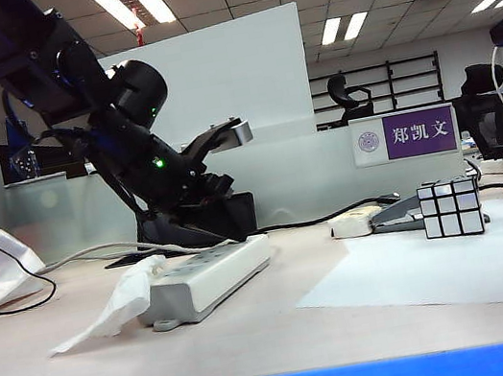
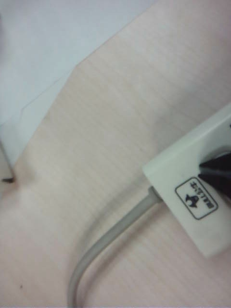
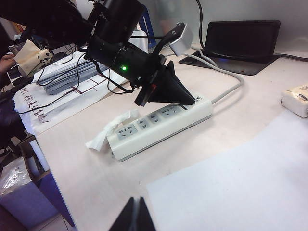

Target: Press the button on the power strip.

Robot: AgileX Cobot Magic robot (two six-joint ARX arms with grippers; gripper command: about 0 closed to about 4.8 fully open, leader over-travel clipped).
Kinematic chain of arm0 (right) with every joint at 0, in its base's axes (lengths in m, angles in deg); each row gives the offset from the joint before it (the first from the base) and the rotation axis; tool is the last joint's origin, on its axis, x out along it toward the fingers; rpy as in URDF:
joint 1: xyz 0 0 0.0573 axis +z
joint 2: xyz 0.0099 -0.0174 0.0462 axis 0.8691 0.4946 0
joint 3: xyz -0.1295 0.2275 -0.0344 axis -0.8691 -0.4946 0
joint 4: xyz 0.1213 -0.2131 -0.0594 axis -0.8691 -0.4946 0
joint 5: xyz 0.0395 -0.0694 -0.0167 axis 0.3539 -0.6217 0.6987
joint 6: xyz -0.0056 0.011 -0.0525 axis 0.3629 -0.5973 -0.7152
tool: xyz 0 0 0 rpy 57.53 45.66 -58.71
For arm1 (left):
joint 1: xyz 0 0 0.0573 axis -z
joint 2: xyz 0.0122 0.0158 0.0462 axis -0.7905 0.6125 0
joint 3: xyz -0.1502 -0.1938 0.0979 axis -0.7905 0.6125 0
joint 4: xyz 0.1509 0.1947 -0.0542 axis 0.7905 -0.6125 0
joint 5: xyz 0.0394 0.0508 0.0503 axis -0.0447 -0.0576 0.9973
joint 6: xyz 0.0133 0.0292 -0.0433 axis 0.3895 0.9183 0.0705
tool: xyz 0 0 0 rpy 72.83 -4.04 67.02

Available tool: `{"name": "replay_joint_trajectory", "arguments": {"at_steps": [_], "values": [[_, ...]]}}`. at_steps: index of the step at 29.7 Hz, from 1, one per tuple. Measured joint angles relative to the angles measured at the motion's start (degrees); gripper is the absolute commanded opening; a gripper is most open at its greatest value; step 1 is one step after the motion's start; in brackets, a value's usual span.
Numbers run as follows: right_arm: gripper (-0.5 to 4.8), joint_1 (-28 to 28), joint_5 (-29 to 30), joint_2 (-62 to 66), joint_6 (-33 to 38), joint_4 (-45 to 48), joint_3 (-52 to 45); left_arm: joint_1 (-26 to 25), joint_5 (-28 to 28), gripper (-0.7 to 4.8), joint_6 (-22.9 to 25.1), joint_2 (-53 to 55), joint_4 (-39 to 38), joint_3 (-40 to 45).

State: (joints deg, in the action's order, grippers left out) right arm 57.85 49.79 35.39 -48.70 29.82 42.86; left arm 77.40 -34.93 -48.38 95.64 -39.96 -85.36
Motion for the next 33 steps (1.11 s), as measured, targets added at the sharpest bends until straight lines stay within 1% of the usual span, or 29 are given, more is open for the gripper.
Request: {"name": "replay_joint_trajectory", "arguments": {"at_steps": [3, 7, 11, 14, 19, 22, 26, 31, 33], "values": [[0.0, 0.0, 0.0, 0.0, 0.0, 0.0, 0.0, -0.2, -1.1, -0.05, -2.8, -0.7, 2.3, 0.2], [0.0, 0.0, 0.0, 0.0, 0.0, 0.0, 0.0, -0.3, -2.7, -0.05, -7.0, -3.0, 7.4, 0.4], [0.0, 0.0, 0.0, 0.0, 0.0, 0.0, 0.0, -0.2, -3.7, -0.05, -8.0, -4.5, 9.6, 0.3], [0.0, 0.0, 0.0, 0.0, 0.0, 0.0, 0.0, -0.2, -4.0, -0.05, -8.4, -4.7, 8.9, 0.3], [0.0, 0.0, 0.0, 0.0, 0.0, 0.0, 0.0, -0.2, -4.5, -0.05, -8.0, -6.0, 2.8, 1.1], [0.0, 0.0, 0.0, 0.0, 0.1, 0.6, 0.0, -0.2, -5.3, -0.05, -7.5, -9.3, 2.5, 4.9], [0.0, 0.0, -0.9, 0.0, 1.5, 2.6, 0.0, -0.2, -5.1, -0.05, -7.7, -15.9, 5.8, 11.7], [0.0, 0.0, -1.4, 0.0, 3.5, 5.2, 0.0, -0.2, -1.0, -0.05, -8.8, -27.0, 10.0, 22.2], [0.0, 0.0, -1.4, 0.0, 4.6, 5.4, 0.0, -0.2, 0.6, -0.05, -9.4, -31.8, 10.1, 27.1]]}}
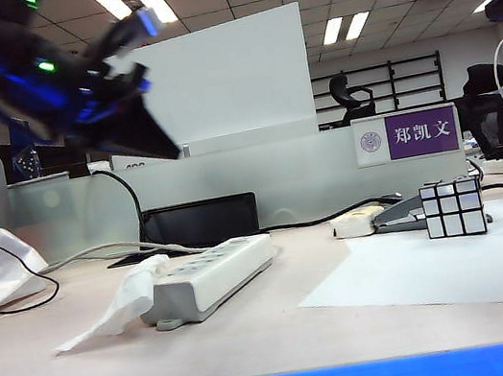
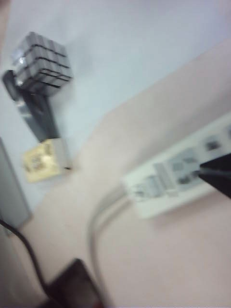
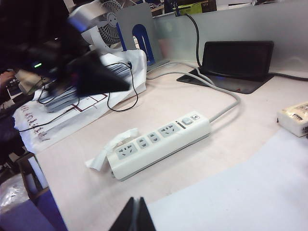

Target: Press the button on the power strip.

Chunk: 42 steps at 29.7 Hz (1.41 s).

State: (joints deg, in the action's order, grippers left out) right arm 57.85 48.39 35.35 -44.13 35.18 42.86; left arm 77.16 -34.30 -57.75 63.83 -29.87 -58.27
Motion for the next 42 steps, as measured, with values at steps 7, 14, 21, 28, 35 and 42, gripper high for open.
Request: {"name": "replay_joint_trajectory", "arguments": {"at_steps": [7, 14, 21, 28, 35, 42], "values": [[0.0, 0.0, -0.8, 0.0, 3.6, 2.2, 0.0, 0.0, 5.1, -0.05, -4.6, -18.4, 3.0, 14.1], [0.0, 0.0, -3.5, 0.0, 6.4, 6.8, 0.0, 0.0, 13.2, -0.05, -9.3, -37.1, 4.0, 25.6], [0.0, 0.0, -4.5, 0.0, 10.1, 8.2, 0.0, 0.0, 22.8, -0.05, -14.4, -57.4, 1.1, 35.9], [0.0, 0.0, -4.5, 0.0, 13.3, 8.1, 0.0, 0.1, 27.6, -0.05, -16.0, -71.5, -4.9, 38.6], [0.0, 0.0, -4.9, 0.0, 14.3, 8.2, 0.0, 0.0, 37.6, -0.05, -20.8, -79.8, -11.8, 38.7], [0.0, 0.0, -4.7, 0.0, 14.5, 8.1, 0.0, 0.0, 29.6, -0.05, -23.3, -80.7, -15.6, 41.1]]}}
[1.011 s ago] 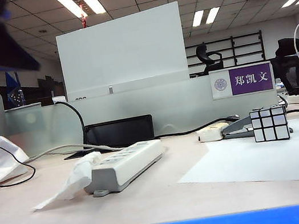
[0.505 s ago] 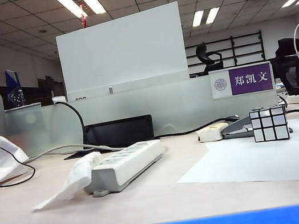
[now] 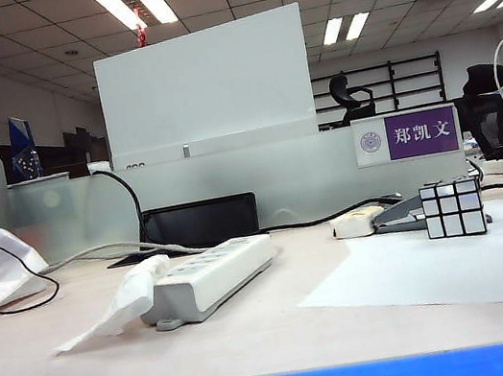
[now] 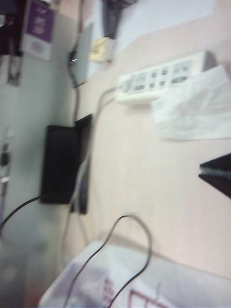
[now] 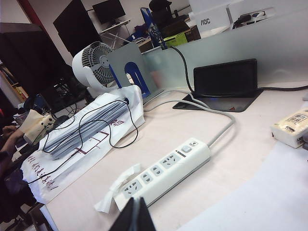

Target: Press the button on the power strip.

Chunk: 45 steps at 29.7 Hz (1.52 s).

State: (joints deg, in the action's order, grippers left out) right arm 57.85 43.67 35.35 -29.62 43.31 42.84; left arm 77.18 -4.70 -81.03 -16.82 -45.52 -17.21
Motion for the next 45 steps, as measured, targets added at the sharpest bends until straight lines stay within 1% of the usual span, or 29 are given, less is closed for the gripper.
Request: {"name": "replay_joint_trajectory", "arguments": {"at_steps": [14, 16, 18, 20, 22, 24, 27, 28, 30, 31, 35, 36, 38, 40, 43, 45], "values": [[0.0, 0.0, 0.0, 0.0, 0.0, 0.0, 0.0, 0.0, -0.2, -0.05, -0.1, 0.0, -0.1, 0.5], [0.0, 0.0, 0.0, 0.0, 0.0, 0.0, 0.0, 0.0, -0.2, -0.05, 1.6, 0.0, -0.2, 0.5], [0.0, 0.0, 0.0, 0.0, 0.0, 0.0, 0.0, -0.3, 1.3, -0.05, 7.2, -0.7, -1.0, 0.5], [0.0, 0.0, 0.0, 0.0, 0.0, 0.0, 0.0, -4.0, 3.2, -0.05, 9.1, -3.0, -2.1, 0.5], [0.0, 0.0, 0.0, 0.0, 0.0, 0.0, 0.0, -9.0, 4.5, -0.05, 9.3, -4.9, -1.9, 1.1], [0.0, 0.0, 0.0, 0.0, 0.0, 0.0, 0.0, -13.7, 4.2, -0.05, 9.2, -4.7, -0.9, 2.8], [0.0, 0.0, 0.0, 0.0, 0.0, 0.0, 0.0, -19.7, -1.8, -0.05, 8.7, -4.8, 2.9, 6.1], [0.0, 0.0, 0.0, 0.0, 0.0, -0.1, 0.0, -20.6, -3.1, -0.05, 8.6, -4.8, 4.2, 6.9], [0.0, 0.0, 0.0, 0.0, 0.0, -0.1, 0.0, -22.8, -3.6, -0.05, 7.6, -4.8, 7.1, 8.7], [0.0, 0.0, 0.0, 0.0, 0.0, 0.0, 0.0, -23.7, -3.6, -0.05, 7.4, -4.8, 8.1, 9.6], [0.0, 0.0, 0.0, 0.0, 0.0, -0.1, 0.0, -24.6, -3.9, -0.05, 7.3, -4.8, 12.0, 11.5], [0.0, 0.0, 0.0, 0.0, 0.0, -0.1, 0.0, -25.3, -4.8, -0.05, 7.2, -4.8, 12.9, 12.3], [0.0, 0.0, 0.0, 0.0, 0.0, -0.1, 0.0, -27.0, -7.5, -0.05, 7.1, -4.8, 12.8, 12.3], [0.0, 0.0, 0.0, 0.0, 0.0, -0.1, 0.0, -27.7, -8.5, -0.05, 7.0, -4.8, 12.8, 12.3], [0.0, 0.0, 0.0, 0.0, 0.0, -0.1, 0.0, -27.8, -8.9, -0.05, 6.8, -4.8, 12.8, 12.3], [0.0, 0.0, 0.0, 0.0, 0.0, -0.1, 0.0, -27.8, -10.5, -0.05, 6.6, -4.8, 12.8, 12.3]]}}
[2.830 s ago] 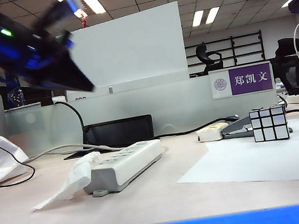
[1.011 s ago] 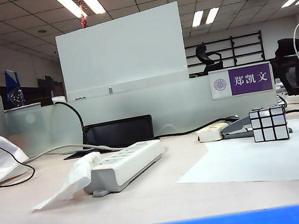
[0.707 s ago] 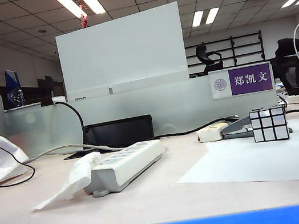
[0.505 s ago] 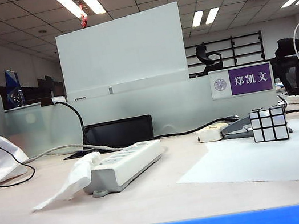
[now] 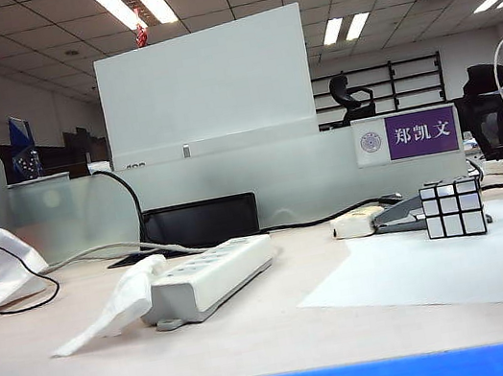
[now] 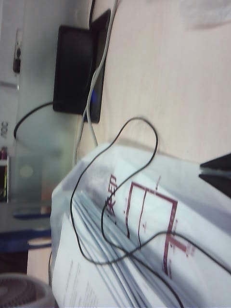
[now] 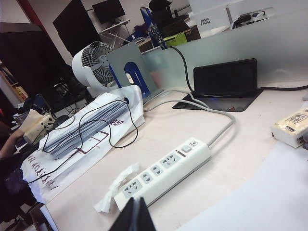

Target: Press the button on the power strip.

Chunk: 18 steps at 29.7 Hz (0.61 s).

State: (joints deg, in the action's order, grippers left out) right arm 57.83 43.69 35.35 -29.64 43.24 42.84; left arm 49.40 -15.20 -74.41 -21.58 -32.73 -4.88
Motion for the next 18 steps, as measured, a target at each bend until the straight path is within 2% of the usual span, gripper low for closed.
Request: {"name": "replay_joint_trajectory", "arguments": {"at_steps": [5, 18], "values": [[0.0, 0.0, 0.0, 0.0, 0.0, 0.0, 0.0, 0.0, -3.1, -0.05, -1.2, 0.0, -2.2, 0.0], [0.0, 0.0, 0.0, 0.0, 0.0, 0.0, 0.0, 0.0, -2.6, -0.05, -3.0, 0.0, -1.3, 0.0]]}}
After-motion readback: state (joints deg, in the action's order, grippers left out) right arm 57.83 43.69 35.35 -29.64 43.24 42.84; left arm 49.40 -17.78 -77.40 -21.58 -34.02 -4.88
